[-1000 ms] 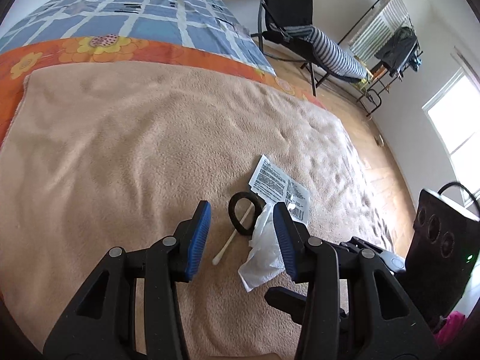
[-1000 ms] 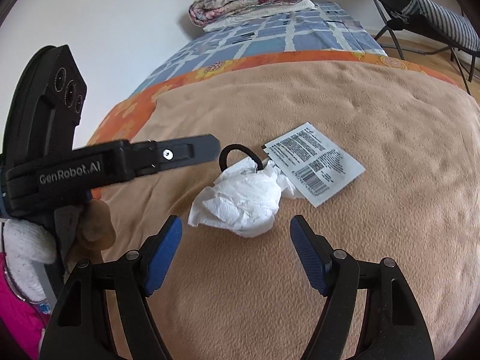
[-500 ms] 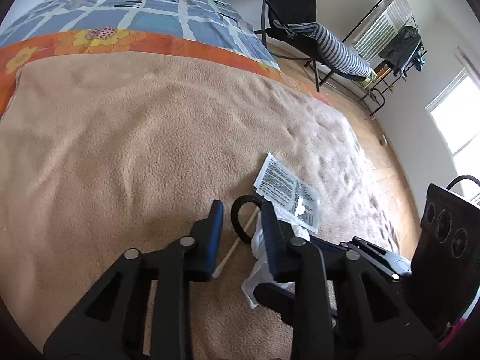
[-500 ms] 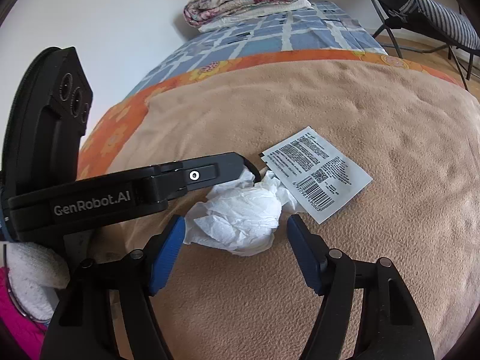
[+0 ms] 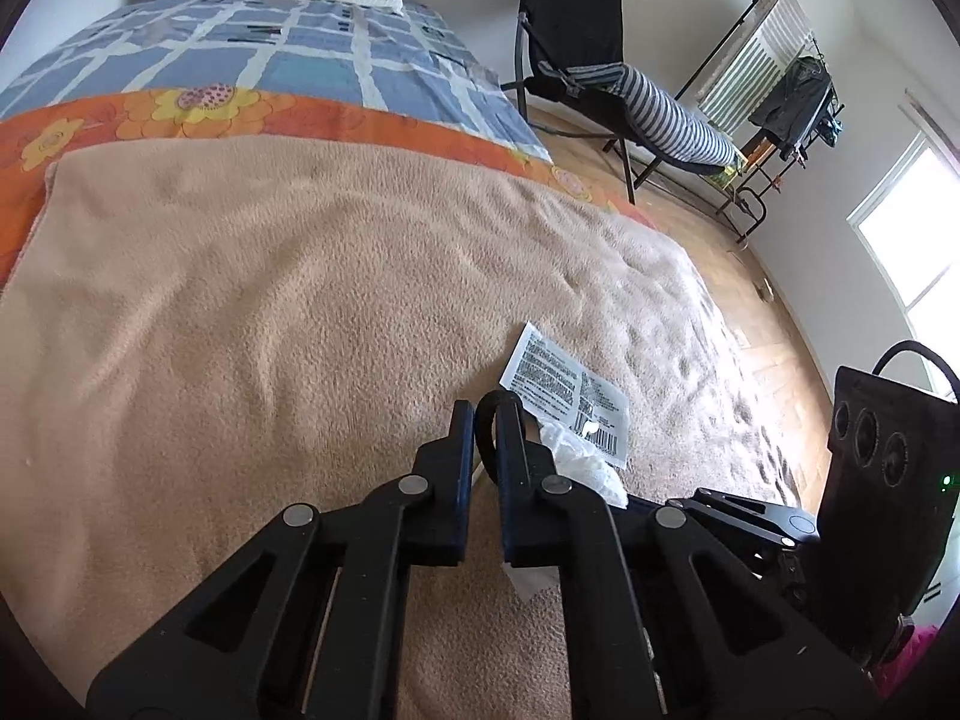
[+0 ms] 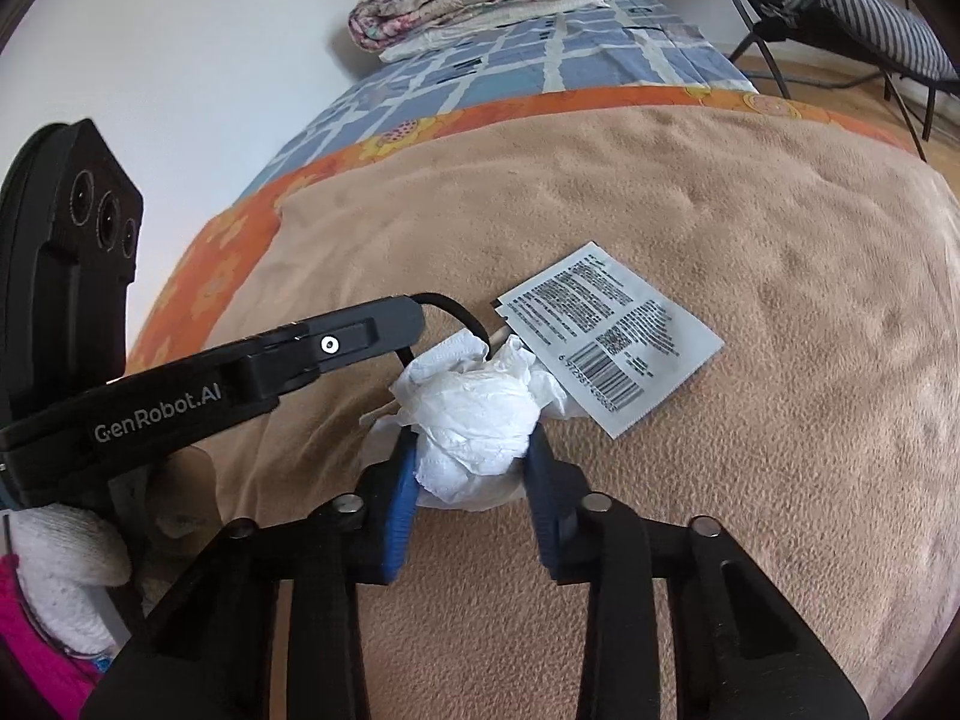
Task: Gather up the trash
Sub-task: 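Grasp the black hair tie with the left tool while the right tool grasps the white tissue, then carry the hair tie and tissue over the blue basket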
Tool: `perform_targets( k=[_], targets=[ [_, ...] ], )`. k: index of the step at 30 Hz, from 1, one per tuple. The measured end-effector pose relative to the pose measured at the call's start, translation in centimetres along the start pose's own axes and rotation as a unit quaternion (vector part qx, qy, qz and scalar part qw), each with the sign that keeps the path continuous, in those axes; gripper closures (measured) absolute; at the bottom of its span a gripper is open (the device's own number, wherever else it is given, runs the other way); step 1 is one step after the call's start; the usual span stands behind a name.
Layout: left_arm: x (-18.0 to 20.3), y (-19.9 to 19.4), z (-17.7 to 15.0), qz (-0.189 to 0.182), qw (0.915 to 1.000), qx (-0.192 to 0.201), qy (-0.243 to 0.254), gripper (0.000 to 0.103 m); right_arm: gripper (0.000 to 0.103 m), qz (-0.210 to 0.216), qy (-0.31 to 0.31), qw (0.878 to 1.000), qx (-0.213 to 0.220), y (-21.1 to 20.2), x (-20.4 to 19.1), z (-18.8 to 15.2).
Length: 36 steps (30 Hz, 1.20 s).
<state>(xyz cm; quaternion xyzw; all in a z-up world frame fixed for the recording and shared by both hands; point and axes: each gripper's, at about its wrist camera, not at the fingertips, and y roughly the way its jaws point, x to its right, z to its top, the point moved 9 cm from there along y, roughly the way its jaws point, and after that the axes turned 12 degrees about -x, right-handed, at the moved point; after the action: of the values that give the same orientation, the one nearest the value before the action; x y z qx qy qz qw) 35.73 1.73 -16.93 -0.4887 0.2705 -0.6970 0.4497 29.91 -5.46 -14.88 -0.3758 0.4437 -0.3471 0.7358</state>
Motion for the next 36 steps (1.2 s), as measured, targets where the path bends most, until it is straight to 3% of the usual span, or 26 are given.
perform_targets(
  k=[9,21,36],
  targets=[
    [0.0,-1.6,-0.3,0.015,0.9998,0.012,0.004,0.098,0.076,0.003,-0.001,1.000,0.007,-2.1,0.7,-0.9],
    [2.7,-6.1,-3.5,0.025,0.9989,0.022,0.032,0.098,0.076,-0.006,-0.034,0.999,-0.001,-5.6,-0.1,-4.6],
    [8.0,-12.3,-12.7,0.034,0.9968,0.019,0.070,0.098,0.076,-0.019,-0.069,0.997,0.011,-12.2,-2.5,-12.2]
  ],
)
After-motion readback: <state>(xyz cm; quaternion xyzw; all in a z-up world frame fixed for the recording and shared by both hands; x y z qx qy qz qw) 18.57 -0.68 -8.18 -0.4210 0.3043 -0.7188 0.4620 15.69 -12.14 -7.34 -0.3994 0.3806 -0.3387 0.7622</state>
